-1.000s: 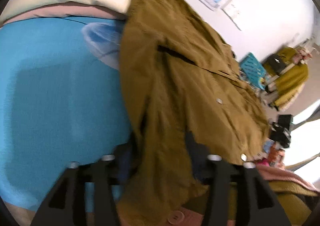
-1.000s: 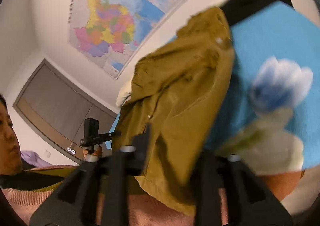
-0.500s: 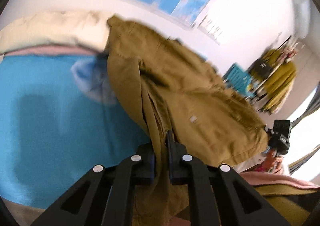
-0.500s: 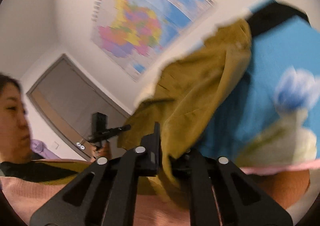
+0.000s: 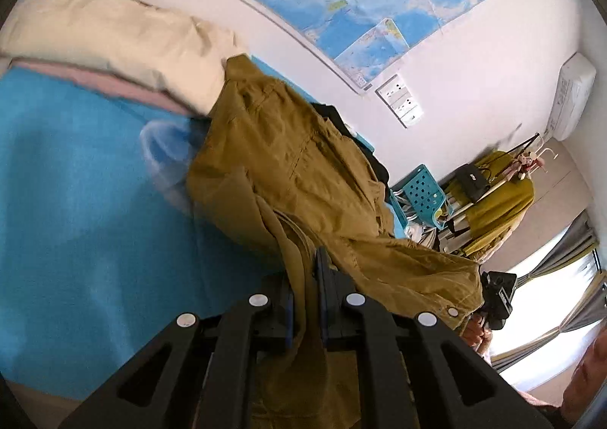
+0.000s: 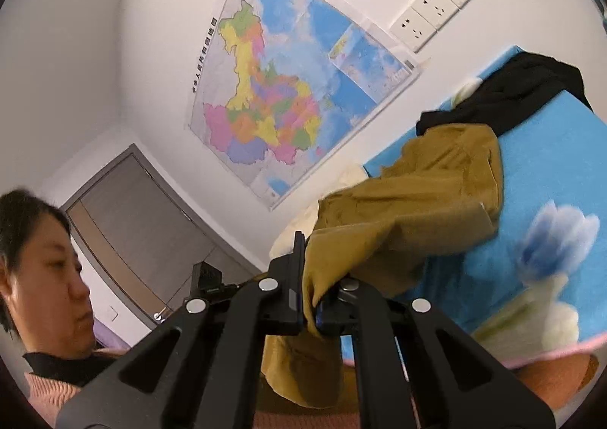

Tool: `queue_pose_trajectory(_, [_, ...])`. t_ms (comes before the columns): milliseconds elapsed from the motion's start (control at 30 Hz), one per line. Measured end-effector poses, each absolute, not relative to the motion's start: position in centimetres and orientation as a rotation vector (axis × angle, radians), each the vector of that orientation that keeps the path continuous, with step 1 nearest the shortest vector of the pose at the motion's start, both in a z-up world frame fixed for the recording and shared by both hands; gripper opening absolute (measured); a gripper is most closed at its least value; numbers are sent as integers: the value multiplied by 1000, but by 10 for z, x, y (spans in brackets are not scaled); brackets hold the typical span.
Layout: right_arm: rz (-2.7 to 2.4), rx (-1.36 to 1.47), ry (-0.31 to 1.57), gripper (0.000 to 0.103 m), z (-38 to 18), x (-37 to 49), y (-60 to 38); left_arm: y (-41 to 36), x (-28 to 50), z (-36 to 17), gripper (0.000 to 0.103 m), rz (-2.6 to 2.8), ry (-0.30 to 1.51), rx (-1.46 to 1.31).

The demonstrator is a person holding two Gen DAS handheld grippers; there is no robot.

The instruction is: Fold large clothes

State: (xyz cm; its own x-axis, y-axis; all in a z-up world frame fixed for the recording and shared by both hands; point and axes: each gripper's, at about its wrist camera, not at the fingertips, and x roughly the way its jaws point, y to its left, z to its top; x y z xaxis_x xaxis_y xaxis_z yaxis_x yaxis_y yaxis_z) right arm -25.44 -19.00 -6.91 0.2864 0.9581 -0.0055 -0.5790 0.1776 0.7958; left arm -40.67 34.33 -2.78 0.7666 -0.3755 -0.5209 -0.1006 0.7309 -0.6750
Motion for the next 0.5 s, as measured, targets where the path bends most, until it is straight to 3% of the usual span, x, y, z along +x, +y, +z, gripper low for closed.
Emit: queue_pose_trajectory(500, [1117,781,648,4,-31,-133,-153,376,-303,23,11,-116,795,-684])
